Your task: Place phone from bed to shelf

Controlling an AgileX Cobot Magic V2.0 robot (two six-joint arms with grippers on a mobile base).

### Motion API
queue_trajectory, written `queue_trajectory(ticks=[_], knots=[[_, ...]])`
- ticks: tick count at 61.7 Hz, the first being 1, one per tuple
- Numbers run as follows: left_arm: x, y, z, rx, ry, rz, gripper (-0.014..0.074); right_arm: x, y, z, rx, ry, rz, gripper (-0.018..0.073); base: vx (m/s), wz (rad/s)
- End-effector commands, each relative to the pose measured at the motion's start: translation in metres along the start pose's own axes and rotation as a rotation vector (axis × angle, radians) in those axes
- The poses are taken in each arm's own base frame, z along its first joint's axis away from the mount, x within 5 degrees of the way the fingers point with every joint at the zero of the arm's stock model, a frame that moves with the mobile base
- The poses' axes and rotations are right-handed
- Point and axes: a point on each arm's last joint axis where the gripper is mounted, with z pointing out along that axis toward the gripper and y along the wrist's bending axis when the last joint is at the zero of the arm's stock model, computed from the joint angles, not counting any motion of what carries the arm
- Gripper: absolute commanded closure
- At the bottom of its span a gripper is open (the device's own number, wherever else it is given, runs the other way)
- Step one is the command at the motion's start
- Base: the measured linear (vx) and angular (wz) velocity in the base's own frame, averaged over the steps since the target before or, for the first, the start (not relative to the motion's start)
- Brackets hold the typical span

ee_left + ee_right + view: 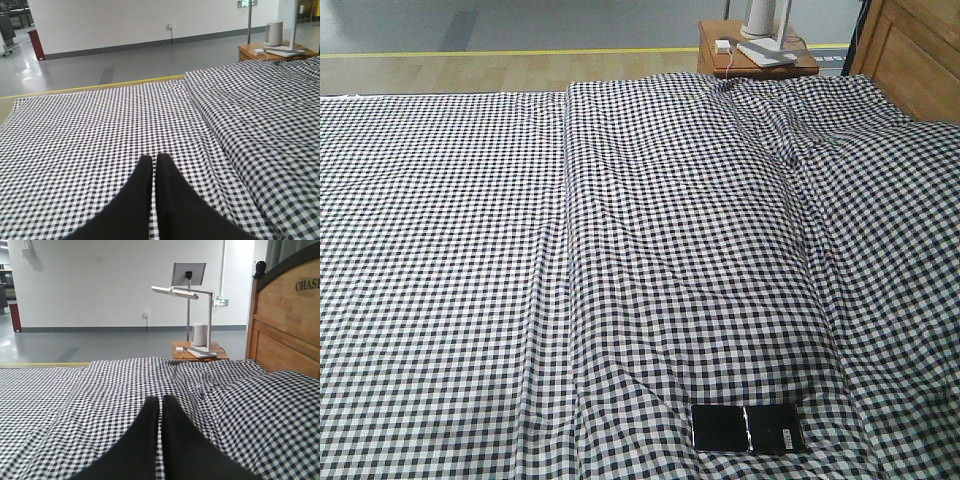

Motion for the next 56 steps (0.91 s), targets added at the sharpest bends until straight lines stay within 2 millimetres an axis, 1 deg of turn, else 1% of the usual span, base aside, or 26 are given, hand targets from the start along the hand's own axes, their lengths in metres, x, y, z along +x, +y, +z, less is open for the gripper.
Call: queue_trajectory(ticks=[1, 56], knots=[[-0.0142, 0.0016, -0.003, -0.01, -0.107, -0.014, 0.0595, -0.0064, -0.0005, -0.0012, 0.008, -0.086, -0.014, 0.0564, 0.0, 0.0], [-0.0142, 0.0016, -0.003, -0.01, -0.107, -0.014, 0.0595, -0.0063, -0.0005, -0.0012, 0.008, -0.085, -0.014, 0.0564, 0.0, 0.0]])
